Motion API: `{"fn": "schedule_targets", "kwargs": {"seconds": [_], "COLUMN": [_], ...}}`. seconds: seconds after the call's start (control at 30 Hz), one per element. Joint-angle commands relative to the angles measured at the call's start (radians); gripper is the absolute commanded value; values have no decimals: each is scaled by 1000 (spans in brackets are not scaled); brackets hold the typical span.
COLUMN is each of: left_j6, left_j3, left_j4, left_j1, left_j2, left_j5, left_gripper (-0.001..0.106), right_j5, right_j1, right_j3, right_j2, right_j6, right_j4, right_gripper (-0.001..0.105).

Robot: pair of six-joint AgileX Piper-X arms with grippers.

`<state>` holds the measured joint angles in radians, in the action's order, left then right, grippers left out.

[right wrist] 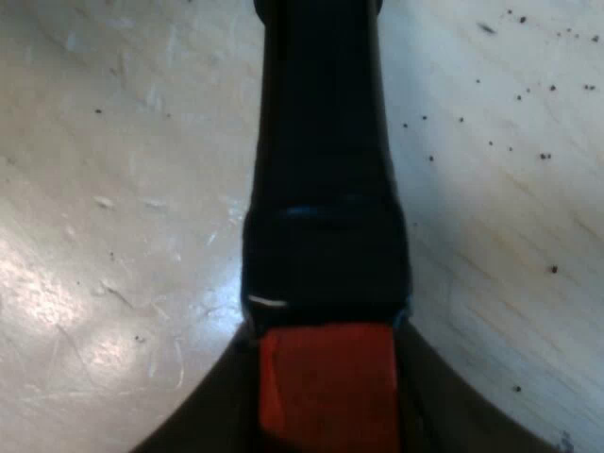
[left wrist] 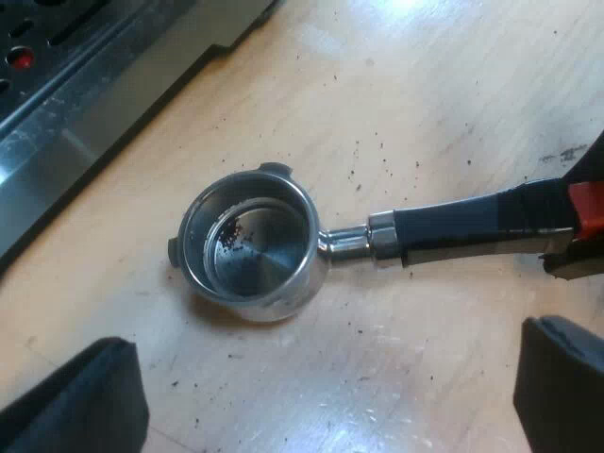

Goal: Grind coffee beans and then tamp

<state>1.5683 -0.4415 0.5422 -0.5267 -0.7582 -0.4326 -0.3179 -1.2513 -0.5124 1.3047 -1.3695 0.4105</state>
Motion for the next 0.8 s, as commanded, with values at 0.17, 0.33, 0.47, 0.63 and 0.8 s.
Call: {"fn": "schedule_targets", "kwargs": {"seconds": [0.17,0.33,0.47,0.63,0.8], "left_j6": [-3,-3,-3,-3,-3], "left_j3": [-6,-6,-6,-6,-10], "left_j4": [-6,-2,-2,-2,-2], "left_j1": [-5,-5,-5,-5,-5], "left_j2": [7,7,7,7,7], "left_j5": [3,3,3,-7,-9], "left_gripper": [81,81,81,81,81], "right_j5": [-15,37,38,28,0], "right_j1": [2,2,2,2,2], "right_j3": [-10,-10,-13,-65,-143], "right_j2": [-12,-12,-12,-19,-58], "right_j6": [4,4,4,25,18], "right_j4": [49,112,203,386,496], "right_gripper": [0,36,65,72,71]}}
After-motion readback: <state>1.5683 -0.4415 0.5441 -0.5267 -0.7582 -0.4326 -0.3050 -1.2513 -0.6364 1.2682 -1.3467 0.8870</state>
